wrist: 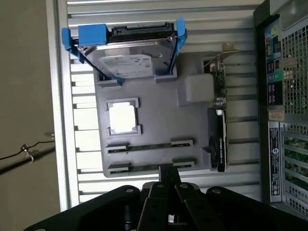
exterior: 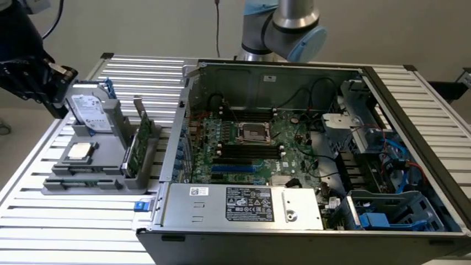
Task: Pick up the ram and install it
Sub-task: 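Reach for the ram, then pick up the ram and move it above insertion slot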
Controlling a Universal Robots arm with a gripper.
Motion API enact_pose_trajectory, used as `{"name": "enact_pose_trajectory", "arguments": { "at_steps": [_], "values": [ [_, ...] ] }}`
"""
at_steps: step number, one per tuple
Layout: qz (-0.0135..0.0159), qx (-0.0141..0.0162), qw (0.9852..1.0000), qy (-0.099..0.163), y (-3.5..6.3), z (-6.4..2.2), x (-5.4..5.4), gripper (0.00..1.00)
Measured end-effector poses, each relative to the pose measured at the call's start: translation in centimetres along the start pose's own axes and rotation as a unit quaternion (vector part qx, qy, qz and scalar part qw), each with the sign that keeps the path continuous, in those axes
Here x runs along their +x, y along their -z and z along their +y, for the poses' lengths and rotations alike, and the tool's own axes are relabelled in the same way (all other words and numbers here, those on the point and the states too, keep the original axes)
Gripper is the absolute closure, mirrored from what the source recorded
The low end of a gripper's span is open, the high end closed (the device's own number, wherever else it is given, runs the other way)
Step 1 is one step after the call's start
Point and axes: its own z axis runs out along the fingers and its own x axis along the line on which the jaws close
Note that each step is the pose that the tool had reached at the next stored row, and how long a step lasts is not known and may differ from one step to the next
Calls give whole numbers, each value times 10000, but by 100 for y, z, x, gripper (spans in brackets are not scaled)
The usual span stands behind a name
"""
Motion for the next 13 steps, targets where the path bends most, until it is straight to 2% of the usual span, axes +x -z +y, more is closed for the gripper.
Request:
{"name": "enact_pose_trajectory", "arguments": {
  "at_steps": [2, 13],
  "values": [
    [1, 0, 10000, 0, -6, -31, 53, 89],
    [1, 0, 10000, 0, -7, -32, 56, 89]
  ]
}}
